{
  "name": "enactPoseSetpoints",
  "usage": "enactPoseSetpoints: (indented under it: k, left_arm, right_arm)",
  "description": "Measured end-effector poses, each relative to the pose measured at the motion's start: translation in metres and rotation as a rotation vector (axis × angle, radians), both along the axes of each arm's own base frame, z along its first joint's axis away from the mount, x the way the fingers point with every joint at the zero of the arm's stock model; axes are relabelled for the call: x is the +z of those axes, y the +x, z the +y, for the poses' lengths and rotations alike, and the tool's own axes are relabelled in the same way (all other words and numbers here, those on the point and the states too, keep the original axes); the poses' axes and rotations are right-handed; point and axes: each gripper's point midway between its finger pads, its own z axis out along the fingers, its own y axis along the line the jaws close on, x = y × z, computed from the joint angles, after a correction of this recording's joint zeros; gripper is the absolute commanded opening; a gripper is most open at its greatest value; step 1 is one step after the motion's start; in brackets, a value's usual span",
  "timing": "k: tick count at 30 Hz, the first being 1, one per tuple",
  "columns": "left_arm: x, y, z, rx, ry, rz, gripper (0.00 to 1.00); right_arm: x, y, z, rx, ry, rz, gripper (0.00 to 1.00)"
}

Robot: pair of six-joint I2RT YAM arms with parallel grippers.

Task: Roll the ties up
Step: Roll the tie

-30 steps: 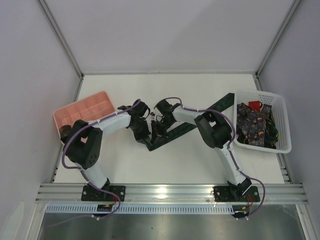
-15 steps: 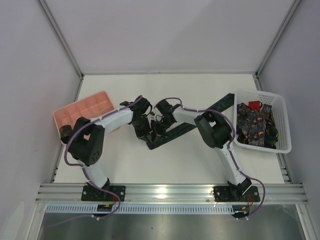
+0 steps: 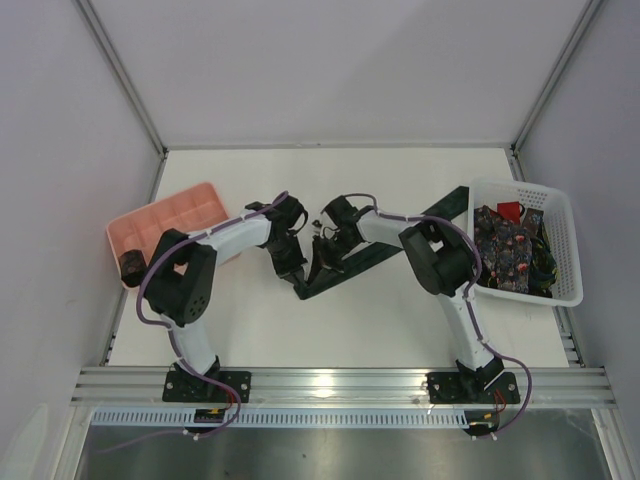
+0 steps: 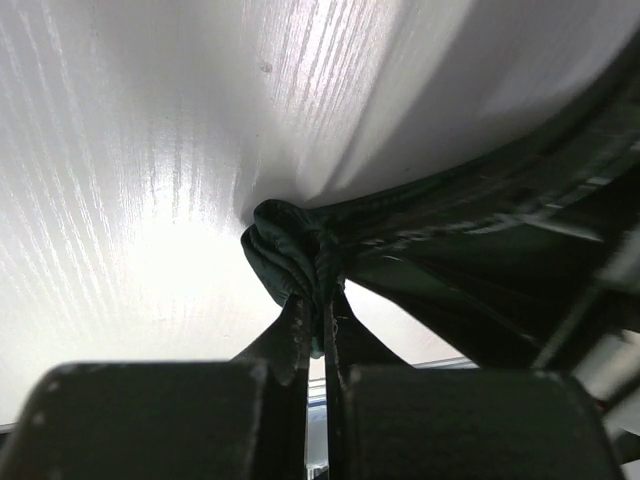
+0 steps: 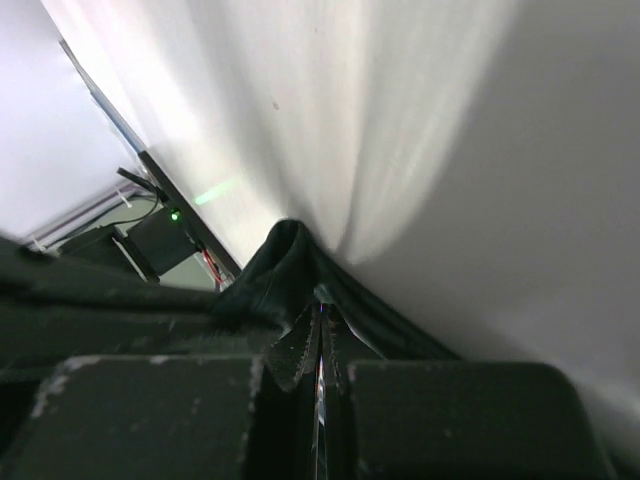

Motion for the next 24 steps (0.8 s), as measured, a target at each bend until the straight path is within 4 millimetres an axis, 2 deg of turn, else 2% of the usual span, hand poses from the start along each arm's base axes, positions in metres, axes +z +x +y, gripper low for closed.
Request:
enactPoseSetpoints:
  k: [9,13,18,24]
  left_arm:
    - [-0.004,0.000,0.000,-0.001,0.012,0.008,0.00]
    - [-0.006,0.003,-0.004,-0.008,0.017,0.013,0.00]
    - [-0.009,0.009,-0.011,-0.021,0.029,0.018,0.01]
    - [-0.013,0.011,-0.013,-0.030,0.049,0.033,0.00]
  right_arm:
    - [0.025,0.026,-0.022,-0.076,-0.007,-0.064,0.02]
    - [0.014,0.036,-0.037,-0.115,-0.055,-0.081,0.01]
    - [-0.007,0.037,-0.055,-0.151,-0.129,-0.068,0.01]
    - [-0.008,0.037,-0.055,-0.155,-0.117,-0.061,0.01]
